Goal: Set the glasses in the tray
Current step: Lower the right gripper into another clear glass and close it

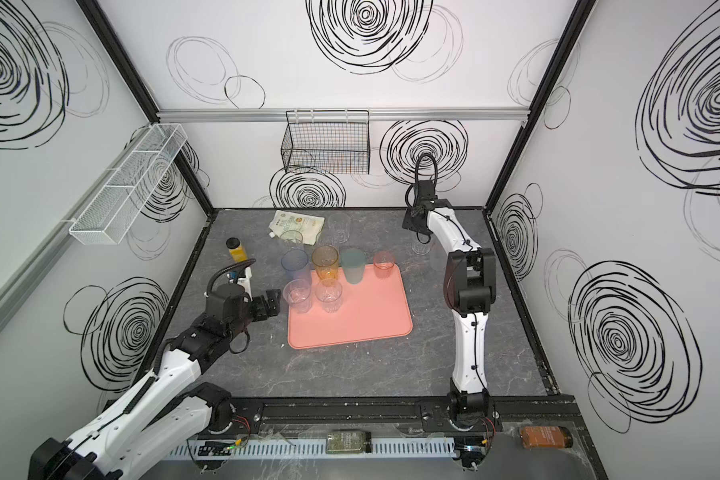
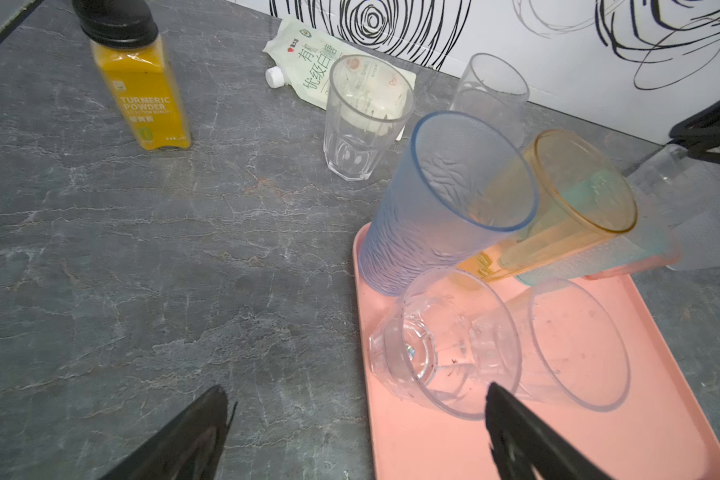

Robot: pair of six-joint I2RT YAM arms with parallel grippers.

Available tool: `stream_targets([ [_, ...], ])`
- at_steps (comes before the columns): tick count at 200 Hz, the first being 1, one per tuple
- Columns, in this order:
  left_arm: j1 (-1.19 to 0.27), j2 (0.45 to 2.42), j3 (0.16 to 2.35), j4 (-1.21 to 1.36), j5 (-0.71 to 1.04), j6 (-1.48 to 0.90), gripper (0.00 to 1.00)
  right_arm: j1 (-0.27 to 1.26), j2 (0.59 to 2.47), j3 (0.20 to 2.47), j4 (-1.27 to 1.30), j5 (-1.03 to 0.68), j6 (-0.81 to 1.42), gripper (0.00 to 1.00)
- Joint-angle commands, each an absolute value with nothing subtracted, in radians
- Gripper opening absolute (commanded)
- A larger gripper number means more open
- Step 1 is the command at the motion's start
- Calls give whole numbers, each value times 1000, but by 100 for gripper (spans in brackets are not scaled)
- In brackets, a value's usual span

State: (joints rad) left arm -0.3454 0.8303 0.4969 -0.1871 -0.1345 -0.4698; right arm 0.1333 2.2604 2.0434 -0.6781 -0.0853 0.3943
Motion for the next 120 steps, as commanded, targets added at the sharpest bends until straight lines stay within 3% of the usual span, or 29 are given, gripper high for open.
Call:
stream_targets([
  [1, -390, 831, 489, -137, -153, -498, 98, 153, 2315, 2146, -794, -17, 371, 50],
  [59, -514, 866, 489, -119, -211, -524, 99, 161, 2373, 2180, -830, 44, 365, 36],
  [91, -532, 871, 487, -113, -219, -534, 99, 169, 2355, 2177, -831, 48, 356, 14],
  [120, -550, 863, 494, -122, -243, -534, 99, 195, 2288, 2164, -821, 59, 352, 5],
])
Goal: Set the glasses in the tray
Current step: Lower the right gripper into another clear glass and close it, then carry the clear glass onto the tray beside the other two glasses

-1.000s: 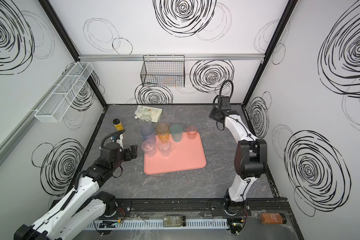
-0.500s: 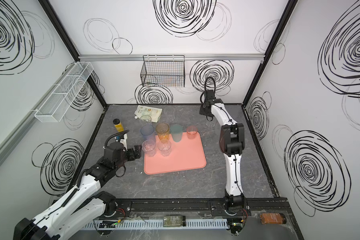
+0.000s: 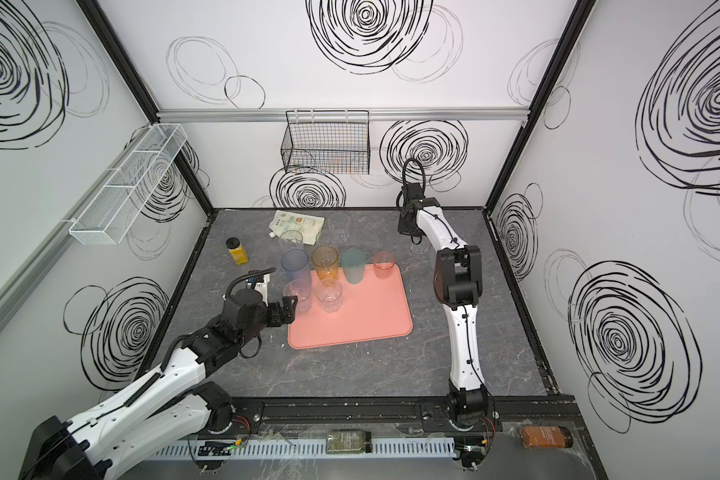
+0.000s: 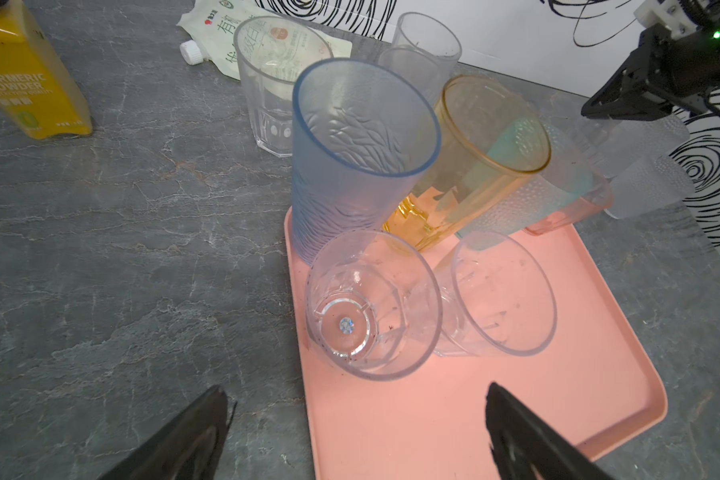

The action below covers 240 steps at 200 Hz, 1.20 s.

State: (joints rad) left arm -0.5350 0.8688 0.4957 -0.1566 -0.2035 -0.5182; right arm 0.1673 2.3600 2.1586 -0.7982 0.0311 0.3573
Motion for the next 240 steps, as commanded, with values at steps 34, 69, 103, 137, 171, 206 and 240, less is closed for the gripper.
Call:
stream_targets([
  [34, -589, 843, 494, -139, -278, -550, 99, 239, 2173, 2111, -836, 73, 346, 2],
  [69, -663, 814, 503, -171, -344, -575, 99, 316, 1945, 1915, -829, 124, 338, 1],
  [103, -760, 784, 494, -187, -435, -608, 99, 419, 1685, 1652, -775, 139, 321, 0],
  [137, -846, 794, 483, -179, -486, -646, 99, 536, 1519, 1466, -789, 161, 354, 0],
  [171, -939, 825, 482, -155, -527, -681, 99, 675, 1455, 1278, -694, 101, 413, 0],
  [206, -1002, 868, 470, -137, -560, -708, 99, 749, 1514, 1249, -607, 74, 393, 0],
  [240, -1013, 872, 434, -132, -562, -728, 100, 768, 1653, 1297, -639, 75, 392, 1],
])
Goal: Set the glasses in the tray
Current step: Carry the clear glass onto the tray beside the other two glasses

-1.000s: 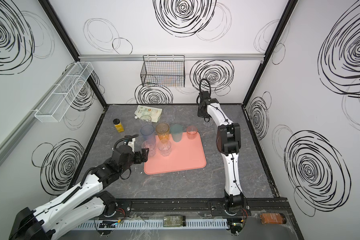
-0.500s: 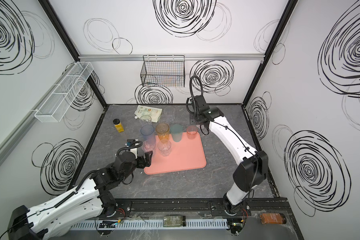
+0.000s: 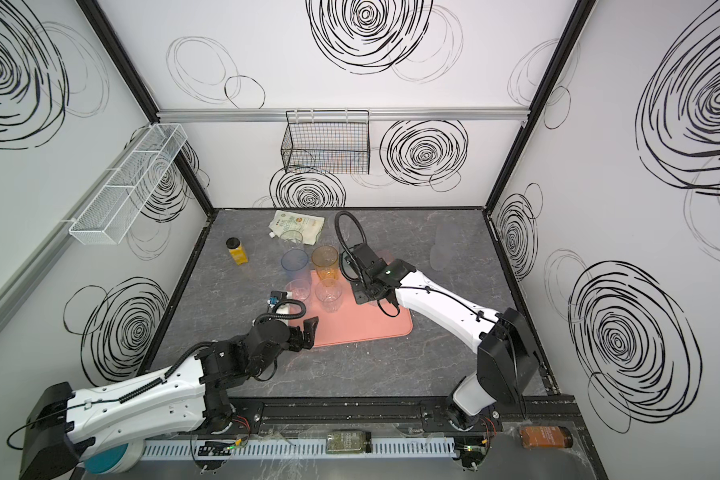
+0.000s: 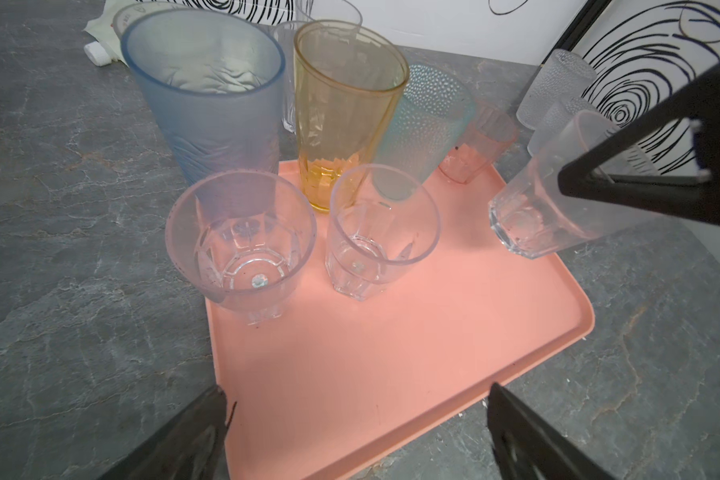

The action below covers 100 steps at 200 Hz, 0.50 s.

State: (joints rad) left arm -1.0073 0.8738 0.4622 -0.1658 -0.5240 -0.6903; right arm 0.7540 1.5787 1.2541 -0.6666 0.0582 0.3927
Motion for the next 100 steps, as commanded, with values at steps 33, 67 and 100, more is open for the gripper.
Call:
stream_targets([
  [33, -1013, 859, 415, -132, -568, -738, 100, 801, 1721, 1315, -618, 75, 379, 1],
  [67, -1012, 868, 417, -129, -570, -736, 100, 816, 1779, 1338, -610, 78, 367, 2],
  [100, -1014, 874, 428, -129, -569, -734, 100, 814, 1808, 1356, -603, 84, 353, 2],
])
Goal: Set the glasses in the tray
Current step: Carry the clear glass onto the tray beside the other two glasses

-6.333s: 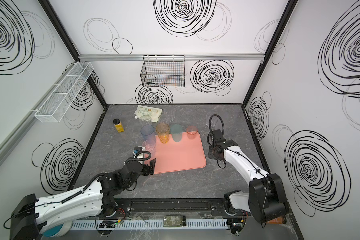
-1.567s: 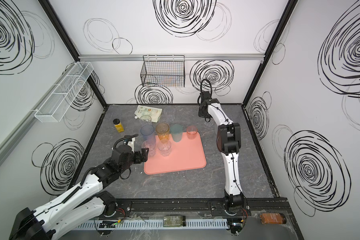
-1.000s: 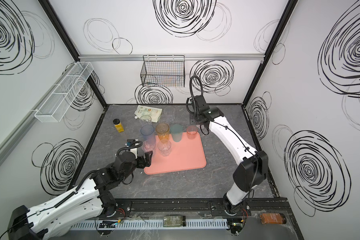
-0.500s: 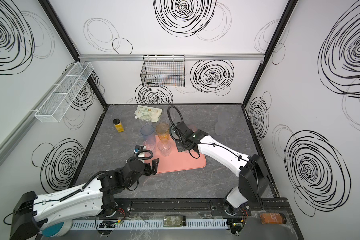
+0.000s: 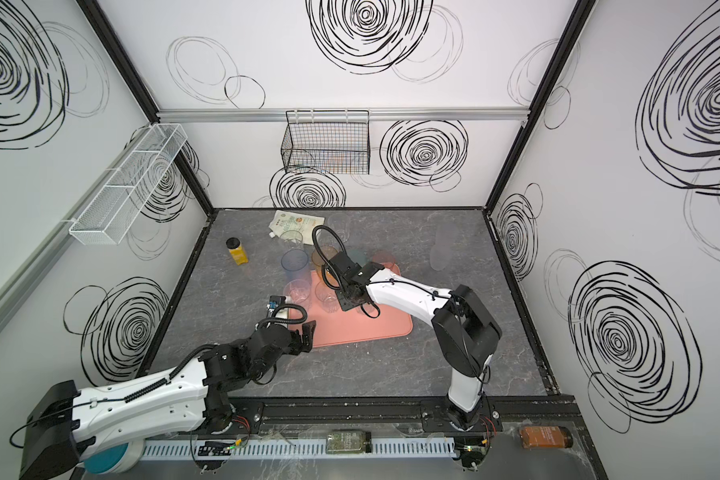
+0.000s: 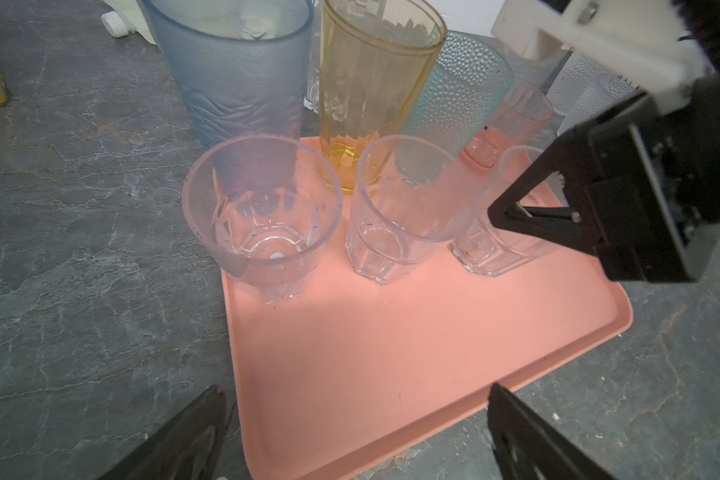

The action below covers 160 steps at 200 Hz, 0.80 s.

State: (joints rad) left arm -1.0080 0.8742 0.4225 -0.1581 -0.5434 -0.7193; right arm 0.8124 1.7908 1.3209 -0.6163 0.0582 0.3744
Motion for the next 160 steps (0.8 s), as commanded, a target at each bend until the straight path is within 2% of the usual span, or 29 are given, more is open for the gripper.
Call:
stream_targets([
  [1, -1014, 874, 429, -129, -569, -734, 100, 814, 1809, 1357, -604, 84, 351, 2],
  [86, -1014, 889, 440, -130, -571, -726, 100, 793, 1850, 1398, -591, 74, 331, 5],
  [160, -1013, 885, 430, -128, -569, -730, 100, 795, 1760, 1393, -615, 83, 342, 27],
])
